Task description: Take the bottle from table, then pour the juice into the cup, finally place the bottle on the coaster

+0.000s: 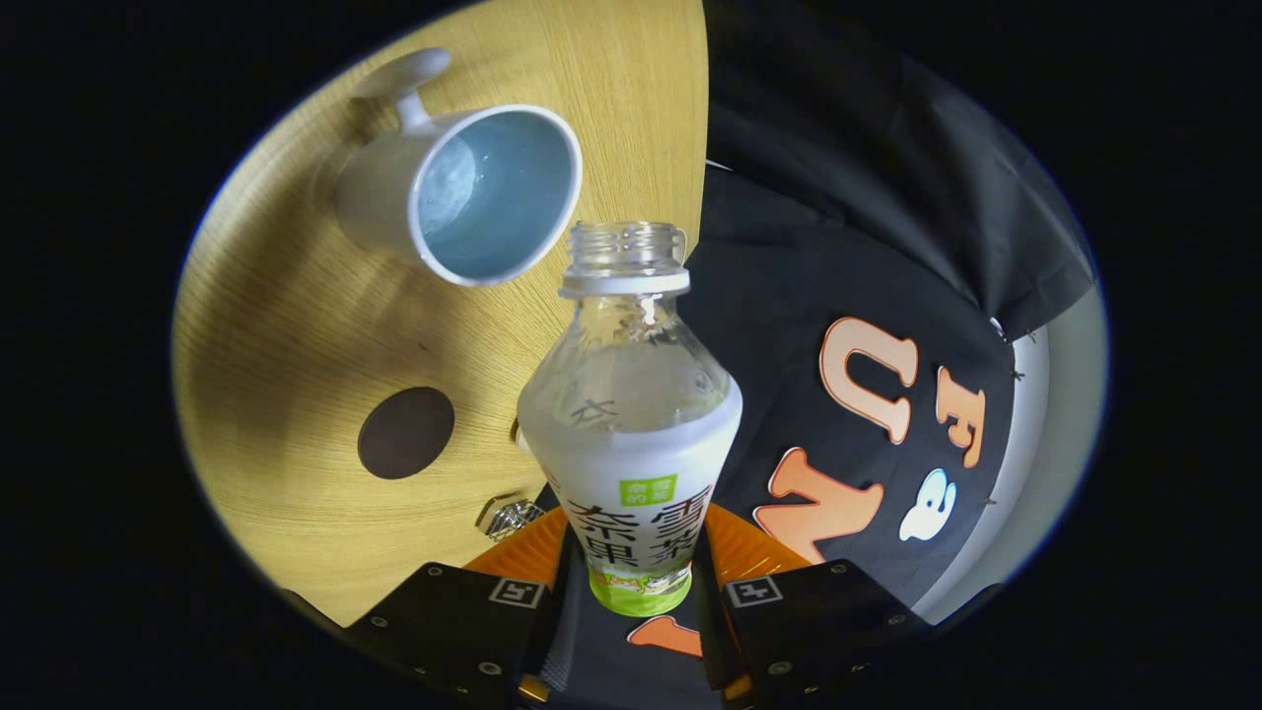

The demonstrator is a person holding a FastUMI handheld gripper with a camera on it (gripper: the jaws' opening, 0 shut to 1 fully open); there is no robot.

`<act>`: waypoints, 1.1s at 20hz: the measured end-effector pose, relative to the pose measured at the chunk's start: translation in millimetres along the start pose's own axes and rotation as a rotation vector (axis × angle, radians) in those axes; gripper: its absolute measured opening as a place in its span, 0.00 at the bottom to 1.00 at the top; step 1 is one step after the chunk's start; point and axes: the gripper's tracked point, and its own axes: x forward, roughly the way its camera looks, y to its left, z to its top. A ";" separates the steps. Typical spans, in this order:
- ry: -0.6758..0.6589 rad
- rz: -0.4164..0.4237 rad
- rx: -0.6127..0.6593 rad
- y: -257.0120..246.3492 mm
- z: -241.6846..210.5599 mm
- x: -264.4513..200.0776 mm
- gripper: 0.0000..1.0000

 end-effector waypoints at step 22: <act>-0.004 0.402 1.641 24.0 -22.9 20.8 0.52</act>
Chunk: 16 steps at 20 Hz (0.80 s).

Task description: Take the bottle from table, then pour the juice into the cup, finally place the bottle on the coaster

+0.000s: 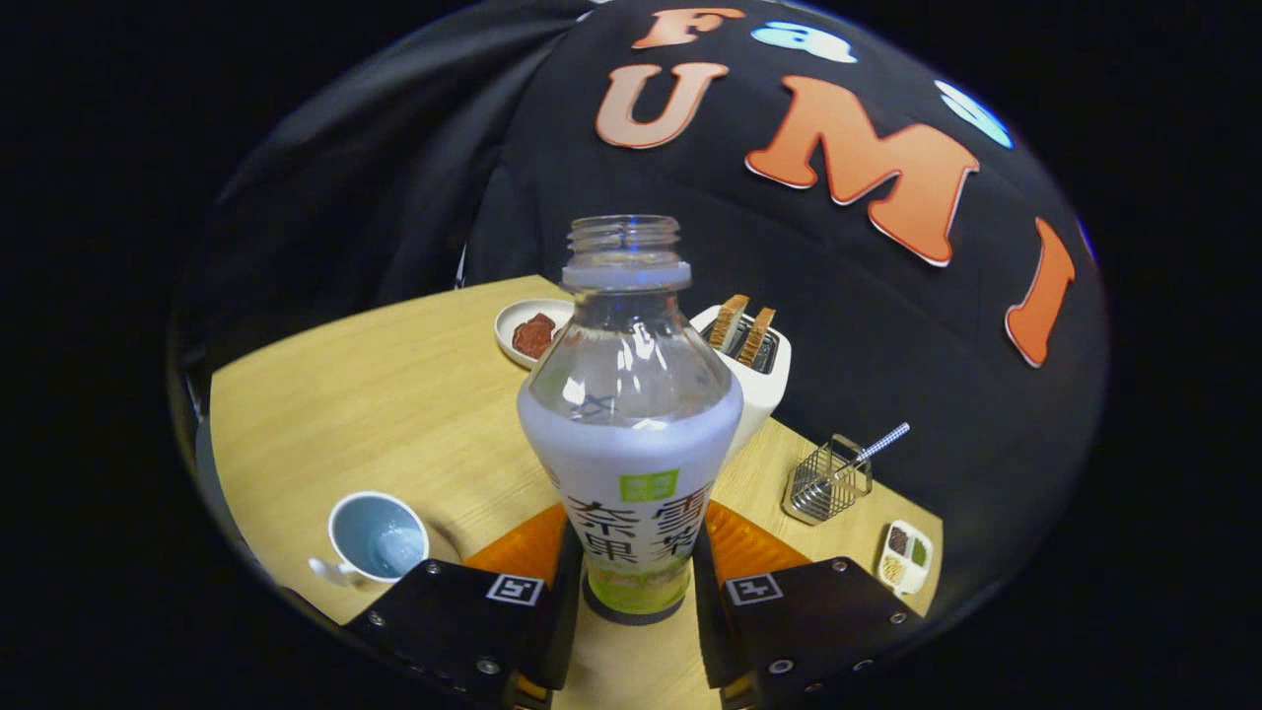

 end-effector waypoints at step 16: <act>0.036 0.035 0.347 -27.5 -74.1 48.1 0.54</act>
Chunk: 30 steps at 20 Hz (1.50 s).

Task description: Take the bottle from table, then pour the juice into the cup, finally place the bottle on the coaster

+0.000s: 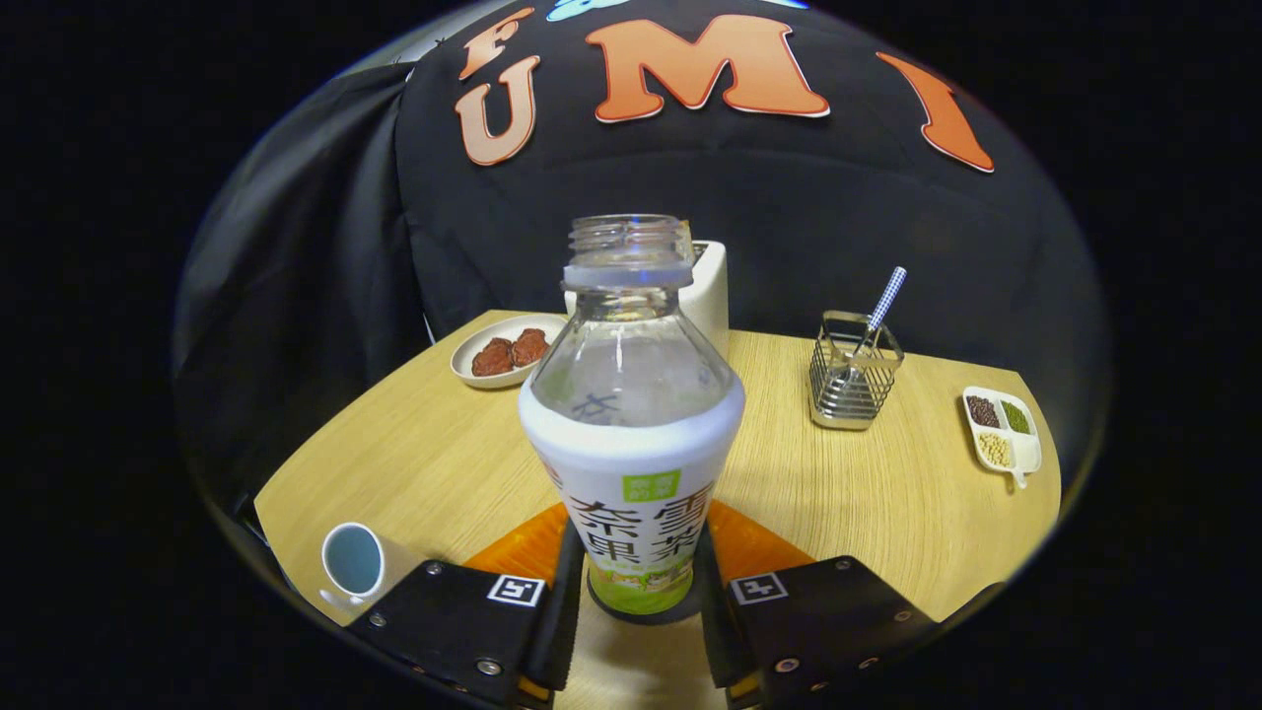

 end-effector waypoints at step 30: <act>-0.326 -0.055 0.113 -20.4 59.7 -179.0 0.97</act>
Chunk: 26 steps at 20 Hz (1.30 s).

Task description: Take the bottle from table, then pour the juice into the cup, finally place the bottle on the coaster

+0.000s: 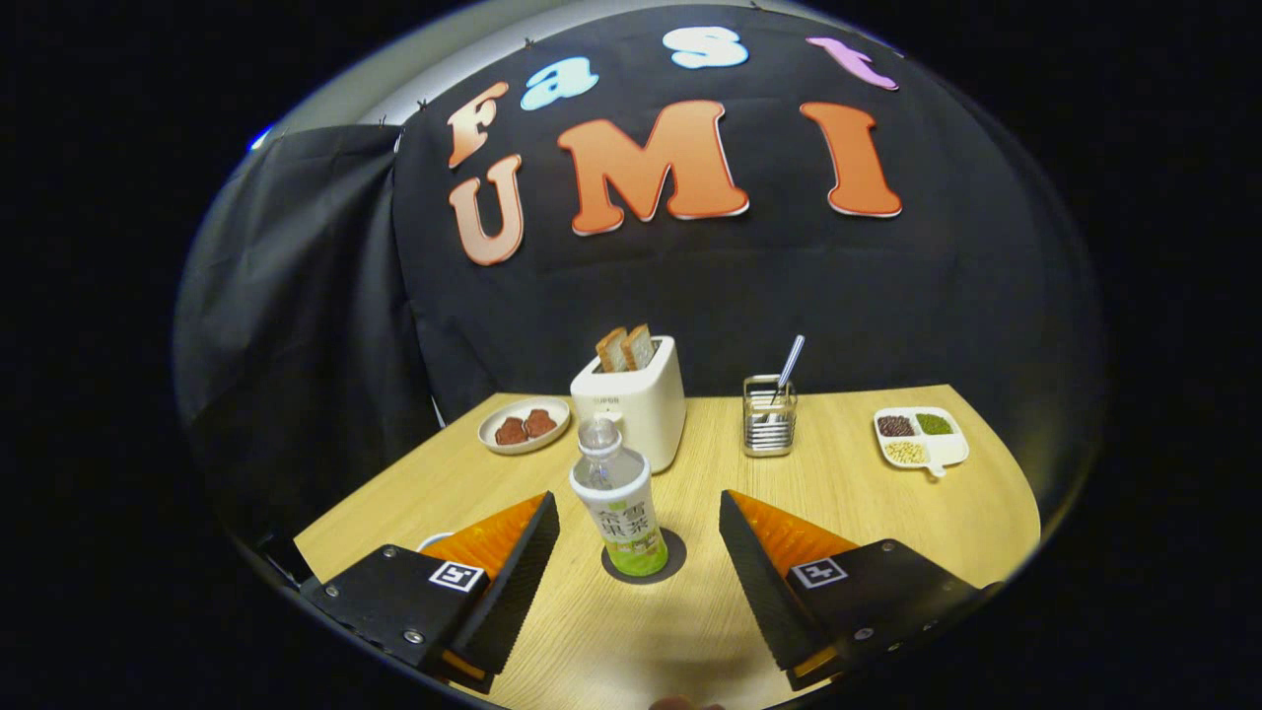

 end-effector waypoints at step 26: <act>-0.398 -0.199 -0.071 -58.2 137.8 -144.4 0.97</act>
